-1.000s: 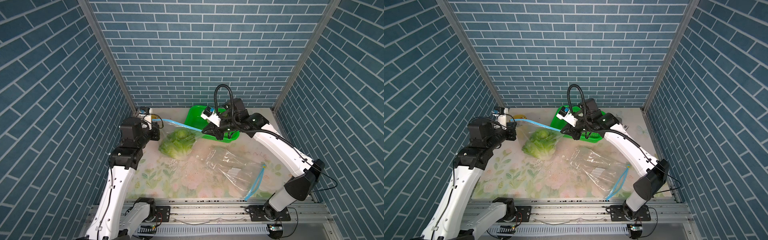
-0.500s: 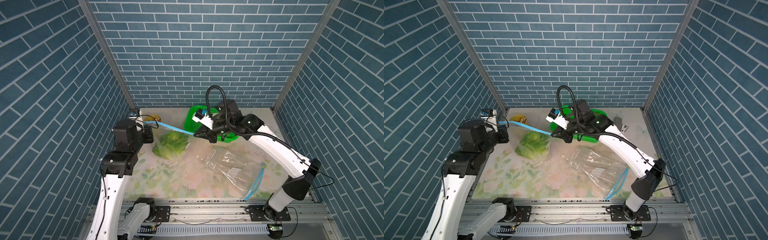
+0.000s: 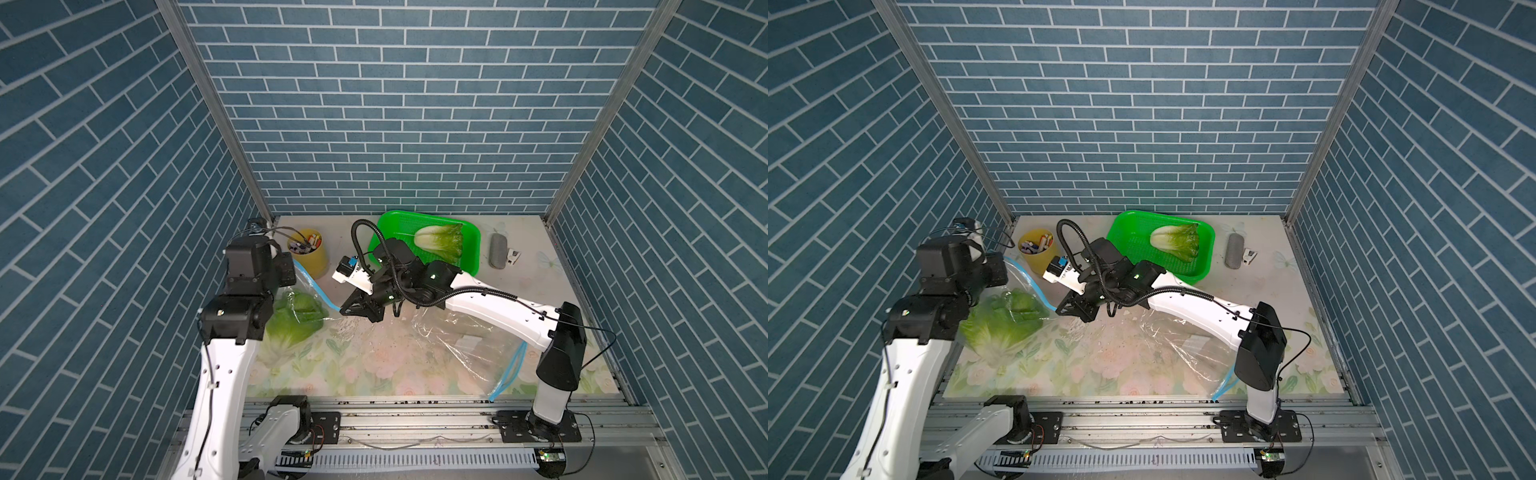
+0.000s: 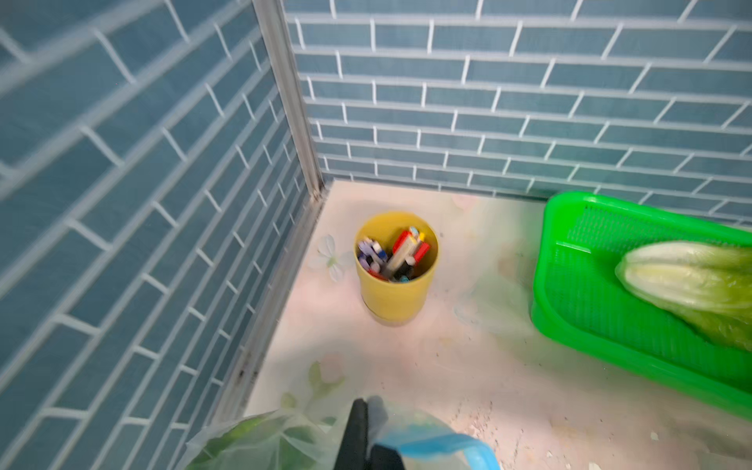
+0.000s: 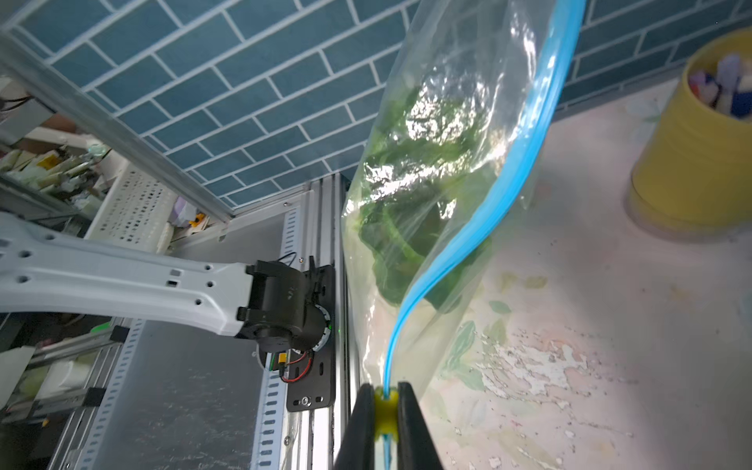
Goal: Put the chinese cabbages into a zipper bag and zip it
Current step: Place the zipper food storage bag at the center of the board, then move the zipper food storage bag to the center of the board.
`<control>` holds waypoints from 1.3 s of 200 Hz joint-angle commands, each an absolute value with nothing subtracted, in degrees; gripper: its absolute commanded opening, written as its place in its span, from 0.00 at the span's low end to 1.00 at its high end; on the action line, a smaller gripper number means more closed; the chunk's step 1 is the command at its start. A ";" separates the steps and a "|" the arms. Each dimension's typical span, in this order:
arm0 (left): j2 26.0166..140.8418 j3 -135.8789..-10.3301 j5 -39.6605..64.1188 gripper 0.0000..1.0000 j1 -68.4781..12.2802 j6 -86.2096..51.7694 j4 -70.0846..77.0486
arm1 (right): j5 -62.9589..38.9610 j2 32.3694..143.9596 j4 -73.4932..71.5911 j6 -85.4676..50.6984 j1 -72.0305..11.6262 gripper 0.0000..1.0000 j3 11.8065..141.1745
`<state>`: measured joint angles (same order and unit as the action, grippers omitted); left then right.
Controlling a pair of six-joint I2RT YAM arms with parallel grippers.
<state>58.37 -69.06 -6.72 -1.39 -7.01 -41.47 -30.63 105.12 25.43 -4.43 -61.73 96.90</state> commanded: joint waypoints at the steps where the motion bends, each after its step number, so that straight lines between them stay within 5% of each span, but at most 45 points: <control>1: 64.02 -64.50 -1.37 0.00 -2.11 -11.47 -32.48 | -23.07 105.08 23.32 -9.22 -60.93 0.00 94.29; 32: 70.73 -64.16 -3.51 0.00 -5.45 -13.66 -29.18 | -19.35 104.08 23.13 -9.08 -60.07 0.08 90.69; 58: 72.09 -64.46 -3.15 0.36 -6.50 -14.44 -28.30 | -19.53 103.02 22.94 -9.23 -58.69 0.27 89.98; 91: 69.42 -65.94 -2.98 0.53 -7.66 -15.42 -32.46 | -16.49 98.51 22.86 -10.37 -56.90 0.51 86.37; 178: 74.48 -56.08 -13.20 0.58 -37.50 -30.34 -23.41 | -5.45 82.85 27.72 -22.11 -45.75 0.55 69.06; 260: 88.24 -50.41 -17.31 0.57 -41.51 -38.44 -19.12 | -3.74 77.34 29.62 -24.52 -39.05 0.57 62.93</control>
<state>89.25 -52.88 -12.78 -41.28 -35.62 -18.55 -4.62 78.52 28.34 -21.45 -39.92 64.05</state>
